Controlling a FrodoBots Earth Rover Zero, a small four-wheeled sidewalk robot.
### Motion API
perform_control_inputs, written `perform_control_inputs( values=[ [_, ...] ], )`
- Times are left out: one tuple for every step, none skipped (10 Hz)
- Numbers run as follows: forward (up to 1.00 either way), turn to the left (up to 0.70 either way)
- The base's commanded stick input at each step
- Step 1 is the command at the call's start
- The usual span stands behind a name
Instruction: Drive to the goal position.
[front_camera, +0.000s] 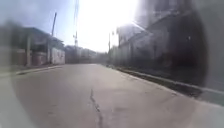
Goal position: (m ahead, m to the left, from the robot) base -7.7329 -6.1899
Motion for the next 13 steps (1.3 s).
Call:
perform_control_inputs(
  values=[
    [1.0,-0.03],
    [1.0,-0.12],
    [1.0,-0.28],
    [1.0,-0.36],
    [1.0,-0.33],
    [1.0,-0.32],
    [1.0,-0.32],
    [1.0,-0.26],
    [1.0,-0.15],
    [1.0,0.0],
    [1.0,0.0],
    [1.0,0.0],
    [1.0,0.0]
  ],
)
